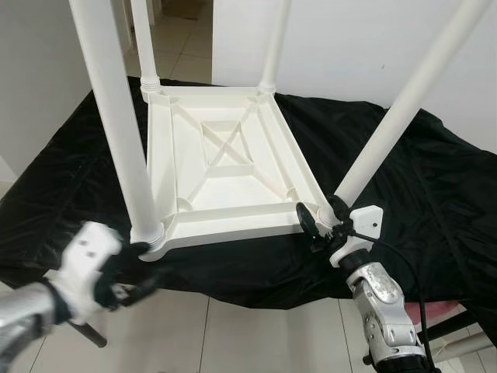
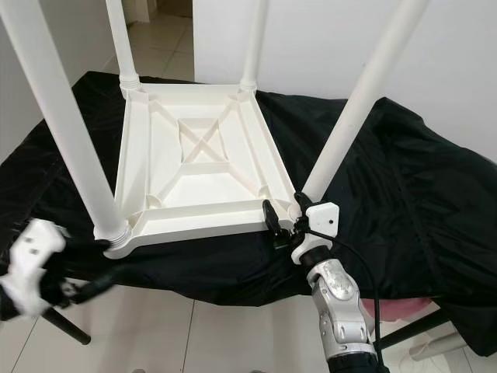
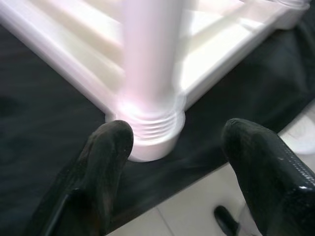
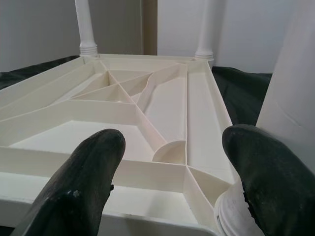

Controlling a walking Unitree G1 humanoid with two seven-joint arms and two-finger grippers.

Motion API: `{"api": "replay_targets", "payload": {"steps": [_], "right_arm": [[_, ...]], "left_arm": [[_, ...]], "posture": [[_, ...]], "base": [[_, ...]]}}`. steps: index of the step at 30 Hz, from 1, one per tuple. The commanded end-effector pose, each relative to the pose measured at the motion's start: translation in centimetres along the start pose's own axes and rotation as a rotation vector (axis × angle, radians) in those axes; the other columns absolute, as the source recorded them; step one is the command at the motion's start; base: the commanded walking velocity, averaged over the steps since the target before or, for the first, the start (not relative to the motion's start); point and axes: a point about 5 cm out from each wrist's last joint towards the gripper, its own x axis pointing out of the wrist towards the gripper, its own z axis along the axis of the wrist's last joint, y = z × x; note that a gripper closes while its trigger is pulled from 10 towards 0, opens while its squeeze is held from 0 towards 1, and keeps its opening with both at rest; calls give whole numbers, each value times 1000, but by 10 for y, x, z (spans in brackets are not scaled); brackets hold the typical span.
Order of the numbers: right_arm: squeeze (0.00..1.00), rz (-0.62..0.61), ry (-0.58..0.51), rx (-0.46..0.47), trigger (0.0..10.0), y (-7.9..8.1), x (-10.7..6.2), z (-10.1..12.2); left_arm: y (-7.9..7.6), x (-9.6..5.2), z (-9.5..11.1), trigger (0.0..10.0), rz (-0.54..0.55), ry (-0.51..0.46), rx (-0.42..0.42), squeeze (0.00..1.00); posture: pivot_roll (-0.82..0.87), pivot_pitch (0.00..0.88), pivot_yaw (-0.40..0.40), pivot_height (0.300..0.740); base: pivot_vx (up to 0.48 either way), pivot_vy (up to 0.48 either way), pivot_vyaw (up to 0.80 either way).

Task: Building children table

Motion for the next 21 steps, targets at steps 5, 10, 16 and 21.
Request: {"api": "replay_targets", "payload": {"steps": [5,10,16,21], "right_arm": [[0,-13,0,0,10000,-9,4,-1],[0,-20,5,-5,10000,-12,4,-3],[0,-31,6,-15,10000,-17,5,-3],[0,-6,7,-10,10000,-14,6,-4]], "left_arm": [[33,-50,-3,10000,-26,-87,-178,0],[54,-65,-8,10000,111,-106,-208,0],[91,-50,1,10000,343,-158,-111,0],[112,-25,16,10000,400,-233,-80,0]], "posture": [[102,0,-63,740],[97,0,-54,740],[93,0,-54,740],[73,0,-55,740]], "base": [[0,0,0],[0,0,0],[0,0,0],[0,0,0]]}}
